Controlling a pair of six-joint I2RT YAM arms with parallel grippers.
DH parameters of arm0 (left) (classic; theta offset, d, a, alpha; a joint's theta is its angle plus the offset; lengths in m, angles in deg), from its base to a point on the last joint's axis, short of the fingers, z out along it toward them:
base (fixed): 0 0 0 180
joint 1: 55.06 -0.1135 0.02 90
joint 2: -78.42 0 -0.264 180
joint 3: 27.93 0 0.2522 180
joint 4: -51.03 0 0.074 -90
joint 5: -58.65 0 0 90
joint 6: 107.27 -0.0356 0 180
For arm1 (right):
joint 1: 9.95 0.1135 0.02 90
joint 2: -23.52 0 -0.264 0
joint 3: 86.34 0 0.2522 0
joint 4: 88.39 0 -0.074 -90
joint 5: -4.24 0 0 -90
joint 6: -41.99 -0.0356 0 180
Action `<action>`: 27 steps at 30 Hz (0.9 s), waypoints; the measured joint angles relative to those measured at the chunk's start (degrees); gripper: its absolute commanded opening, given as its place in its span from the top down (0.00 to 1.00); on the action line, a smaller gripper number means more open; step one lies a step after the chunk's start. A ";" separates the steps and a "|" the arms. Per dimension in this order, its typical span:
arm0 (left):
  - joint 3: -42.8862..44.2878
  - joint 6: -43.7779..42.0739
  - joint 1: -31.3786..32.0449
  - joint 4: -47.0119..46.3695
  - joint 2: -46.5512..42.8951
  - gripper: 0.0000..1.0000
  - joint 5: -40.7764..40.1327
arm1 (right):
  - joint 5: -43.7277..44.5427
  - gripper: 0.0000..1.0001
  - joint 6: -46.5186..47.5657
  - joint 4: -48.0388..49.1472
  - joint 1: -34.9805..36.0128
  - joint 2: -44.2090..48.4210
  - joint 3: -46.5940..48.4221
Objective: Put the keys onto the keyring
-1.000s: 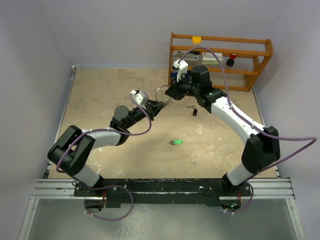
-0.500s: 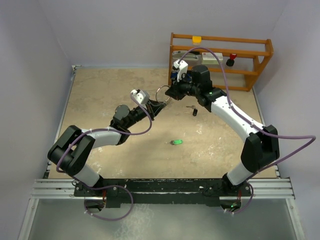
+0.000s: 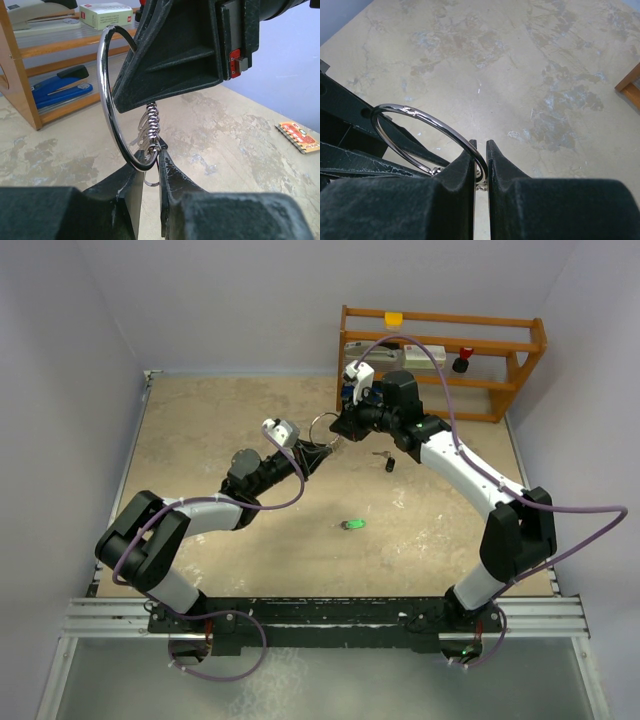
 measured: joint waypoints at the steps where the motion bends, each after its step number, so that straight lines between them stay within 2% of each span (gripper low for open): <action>1: 0.00 0.00 0.00 0.00 0.00 0.84 -0.13 | 0.00 1.00 0.04 0.02 0.00 0.00 0.00; 10: 0.00 -0.02 0.00 0.07 0.00 0.85 -0.57 | -0.02 1.00 0.37 0.02 0.00 0.00 0.00; 11: 0.00 -0.02 0.00 0.09 0.00 0.88 -0.57 | -0.02 1.00 0.39 0.02 0.00 0.00 0.00; 13: 0.00 0.00 0.00 0.11 0.00 1.00 -0.55 | 0.00 1.00 0.44 0.04 0.00 0.00 0.00; 25: 0.00 0.22 0.13 -0.04 -0.11 1.00 0.26 | 0.00 1.00 0.87 0.24 0.00 0.00 0.00; 27: 0.00 0.22 0.13 -0.02 -0.13 0.93 0.26 | 0.00 1.00 0.87 0.24 -0.02 0.00 0.00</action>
